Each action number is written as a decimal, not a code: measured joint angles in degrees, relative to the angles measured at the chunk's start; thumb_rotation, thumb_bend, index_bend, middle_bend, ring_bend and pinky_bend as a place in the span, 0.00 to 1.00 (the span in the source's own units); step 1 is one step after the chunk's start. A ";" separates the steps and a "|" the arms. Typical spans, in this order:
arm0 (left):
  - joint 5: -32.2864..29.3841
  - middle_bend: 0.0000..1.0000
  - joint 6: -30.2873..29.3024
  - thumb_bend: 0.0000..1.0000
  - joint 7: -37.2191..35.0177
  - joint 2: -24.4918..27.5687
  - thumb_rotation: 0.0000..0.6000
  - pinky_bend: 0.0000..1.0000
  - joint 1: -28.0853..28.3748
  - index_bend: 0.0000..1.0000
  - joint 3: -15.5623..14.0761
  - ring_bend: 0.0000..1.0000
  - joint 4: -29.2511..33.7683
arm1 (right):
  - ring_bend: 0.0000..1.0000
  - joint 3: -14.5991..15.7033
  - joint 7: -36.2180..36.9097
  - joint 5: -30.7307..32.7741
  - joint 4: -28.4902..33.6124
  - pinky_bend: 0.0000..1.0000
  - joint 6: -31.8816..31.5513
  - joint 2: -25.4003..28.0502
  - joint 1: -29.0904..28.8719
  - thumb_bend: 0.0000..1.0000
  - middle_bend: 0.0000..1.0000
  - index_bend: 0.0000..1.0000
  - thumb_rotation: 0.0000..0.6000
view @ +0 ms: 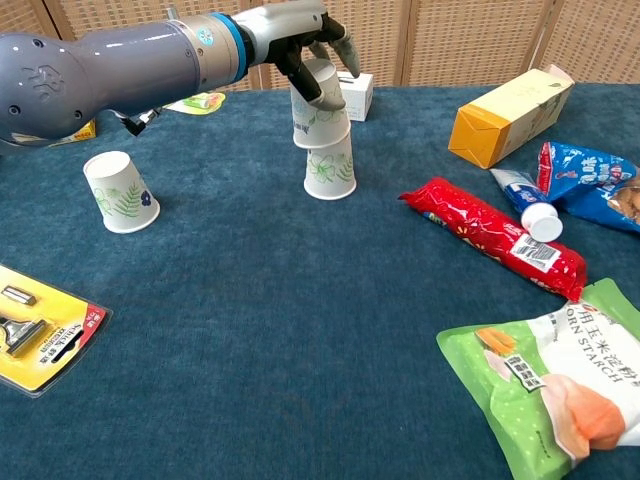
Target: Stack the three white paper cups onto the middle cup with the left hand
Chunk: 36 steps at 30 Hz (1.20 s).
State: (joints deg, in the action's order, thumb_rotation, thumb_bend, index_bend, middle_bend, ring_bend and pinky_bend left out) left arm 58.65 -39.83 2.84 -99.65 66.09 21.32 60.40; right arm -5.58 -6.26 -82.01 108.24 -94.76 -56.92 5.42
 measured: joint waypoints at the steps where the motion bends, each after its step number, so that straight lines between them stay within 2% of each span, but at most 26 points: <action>1: -0.06 0.23 0.00 0.35 -0.08 -0.09 1.00 0.50 0.07 0.33 0.03 0.26 -0.21 | 0.00 0.01 0.06 0.02 0.03 0.33 -0.02 0.01 0.03 0.28 0.08 0.00 0.98; 23: 0.34 0.22 1.79 0.35 -2.54 -2.18 1.00 0.47 1.37 0.31 -0.52 0.22 -4.04 | 0.00 0.07 1.20 0.17 0.47 0.33 0.56 0.47 0.03 0.28 0.08 0.00 0.98; 26: 0.18 0.16 2.58 0.35 -2.40 -2.47 1.00 0.39 1.53 0.24 -0.88 0.11 -4.71 | 0.00 0.15 1.44 0.14 0.58 0.33 0.47 0.60 0.18 0.28 0.08 0.00 0.98; 28: -0.02 0.05 3.52 0.35 -2.25 -2.38 1.00 0.21 1.61 0.11 -1.20 0.01 -4.76 | 0.00 0.19 1.53 0.16 0.57 0.33 0.42 0.65 0.25 0.28 0.08 0.00 0.98; 31: -0.82 0.00 5.41 0.35 -1.27 -1.68 1.00 0.04 1.77 0.00 -1.79 0.00 -4.34 | 0.00 0.21 1.74 0.13 0.53 0.33 0.42 0.63 0.29 0.28 0.08 0.00 0.98; 36: -1.60 0.00 5.32 0.35 -0.20 -0.27 1.00 0.00 1.56 0.00 -2.16 0.00 -1.93 | 0.00 0.18 1.86 -0.11 0.52 0.33 0.44 0.64 0.21 0.28 0.08 0.00 0.98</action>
State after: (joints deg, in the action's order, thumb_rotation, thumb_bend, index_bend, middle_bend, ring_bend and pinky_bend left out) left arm 57.05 -34.51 2.64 -99.92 67.65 19.16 58.47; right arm -5.40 -4.40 -82.12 108.76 -94.32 -56.28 5.63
